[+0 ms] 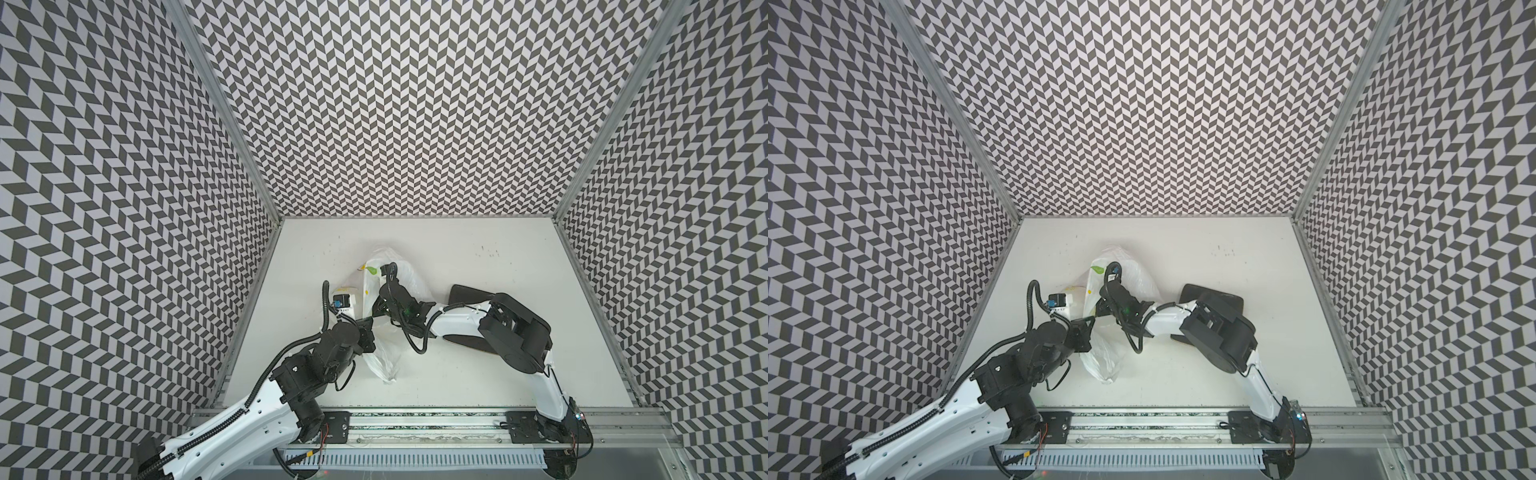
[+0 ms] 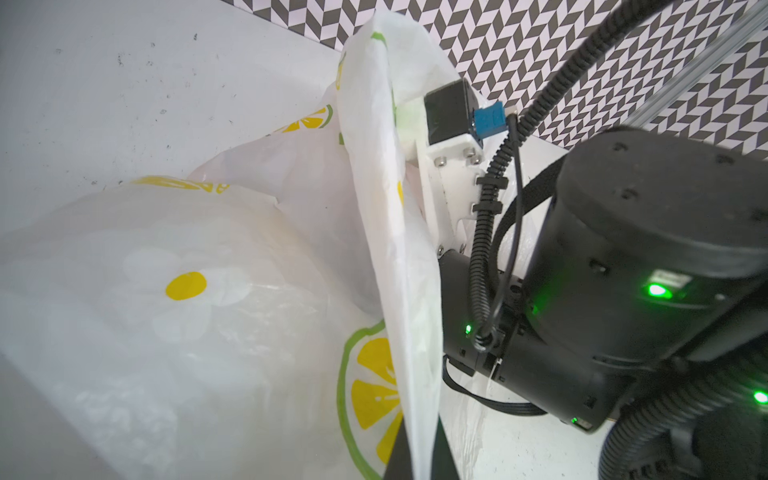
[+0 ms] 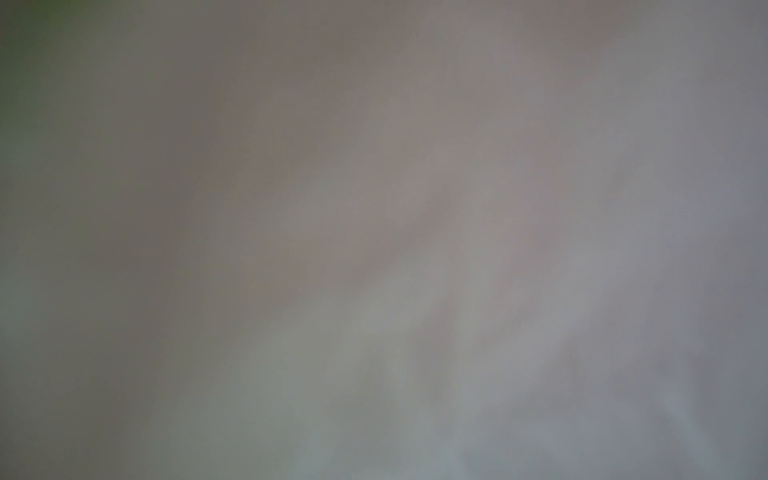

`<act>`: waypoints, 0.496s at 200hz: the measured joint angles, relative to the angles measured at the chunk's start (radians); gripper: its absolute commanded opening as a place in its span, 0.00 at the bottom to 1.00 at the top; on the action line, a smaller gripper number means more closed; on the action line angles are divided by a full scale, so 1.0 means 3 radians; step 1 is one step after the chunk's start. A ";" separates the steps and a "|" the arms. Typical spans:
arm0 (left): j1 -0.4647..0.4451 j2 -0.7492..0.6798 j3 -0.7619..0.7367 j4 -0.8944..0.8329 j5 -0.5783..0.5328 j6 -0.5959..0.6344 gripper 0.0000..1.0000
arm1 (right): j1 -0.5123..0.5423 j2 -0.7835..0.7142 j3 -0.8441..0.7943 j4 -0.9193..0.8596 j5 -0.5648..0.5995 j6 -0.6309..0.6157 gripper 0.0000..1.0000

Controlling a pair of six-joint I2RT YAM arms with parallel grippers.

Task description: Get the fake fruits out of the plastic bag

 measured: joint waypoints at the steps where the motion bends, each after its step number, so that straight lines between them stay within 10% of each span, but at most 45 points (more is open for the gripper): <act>1: 0.0001 0.0001 0.0000 -0.0001 -0.0001 -0.0006 0.00 | 0.0000 -0.0001 -0.0003 0.0000 -0.0001 0.0000 0.15; 99: 0.0146 0.0034 0.0000 -0.0011 0.0095 -0.0172 0.00 | 0.0015 -0.1030 -0.1094 0.0487 -0.0474 -0.0327 0.14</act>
